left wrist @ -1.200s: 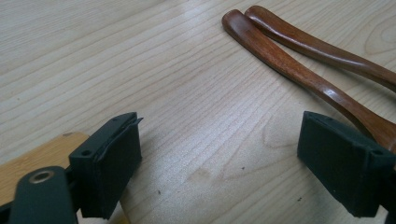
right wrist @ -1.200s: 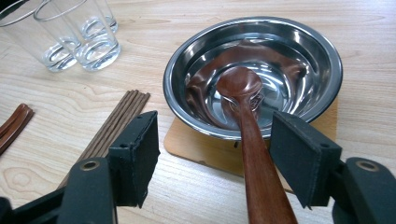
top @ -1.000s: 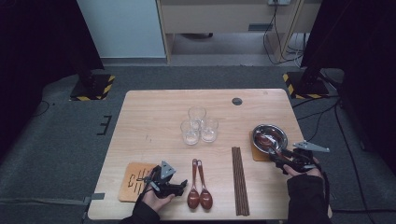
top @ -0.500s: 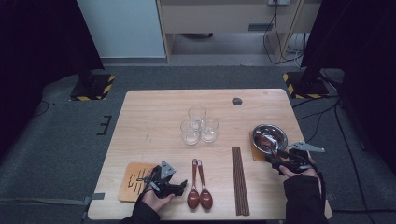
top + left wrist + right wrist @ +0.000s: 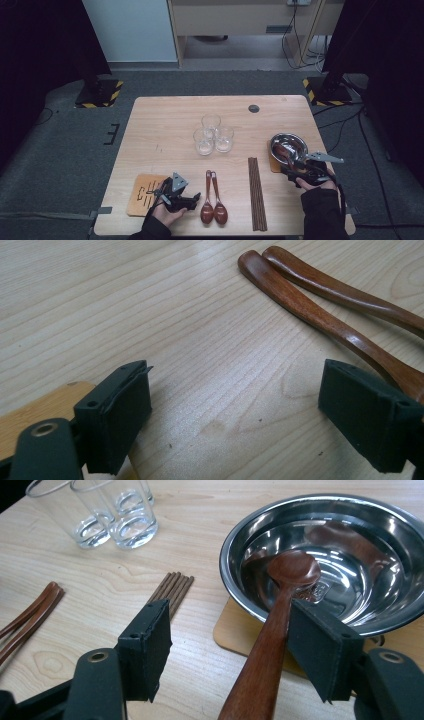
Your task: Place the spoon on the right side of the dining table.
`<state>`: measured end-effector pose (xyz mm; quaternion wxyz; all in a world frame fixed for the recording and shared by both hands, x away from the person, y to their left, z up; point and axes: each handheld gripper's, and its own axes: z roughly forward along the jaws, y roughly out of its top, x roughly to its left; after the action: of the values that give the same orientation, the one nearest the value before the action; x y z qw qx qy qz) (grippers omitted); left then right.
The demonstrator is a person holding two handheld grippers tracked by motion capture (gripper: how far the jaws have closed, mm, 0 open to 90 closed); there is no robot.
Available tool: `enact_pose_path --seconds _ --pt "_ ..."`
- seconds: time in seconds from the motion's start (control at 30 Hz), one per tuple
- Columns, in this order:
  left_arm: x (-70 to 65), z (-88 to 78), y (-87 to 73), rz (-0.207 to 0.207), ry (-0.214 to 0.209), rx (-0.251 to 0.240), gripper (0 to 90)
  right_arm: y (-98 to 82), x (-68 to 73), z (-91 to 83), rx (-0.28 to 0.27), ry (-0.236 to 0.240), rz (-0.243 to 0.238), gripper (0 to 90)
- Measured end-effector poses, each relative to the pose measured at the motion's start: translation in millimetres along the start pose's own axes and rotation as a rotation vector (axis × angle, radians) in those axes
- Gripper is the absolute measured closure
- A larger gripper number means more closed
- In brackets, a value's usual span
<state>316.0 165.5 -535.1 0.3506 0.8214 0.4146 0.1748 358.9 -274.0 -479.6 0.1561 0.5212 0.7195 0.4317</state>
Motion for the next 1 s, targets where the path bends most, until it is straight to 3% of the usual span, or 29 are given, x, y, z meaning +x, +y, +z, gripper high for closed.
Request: enact_pose_path --seconds 0.47,1.0 --pt "0.0 0.0 0.0 0.0 0.0 0.0 12.4 12.1 0.9 -11.4 -0.076 0.014 -0.019 38.6" --pt "-0.1 0.0 0.0 -0.001 0.0 0.0 12.5 21.7 28.0 -13.6 -0.086 0.064 -0.089 44.9"
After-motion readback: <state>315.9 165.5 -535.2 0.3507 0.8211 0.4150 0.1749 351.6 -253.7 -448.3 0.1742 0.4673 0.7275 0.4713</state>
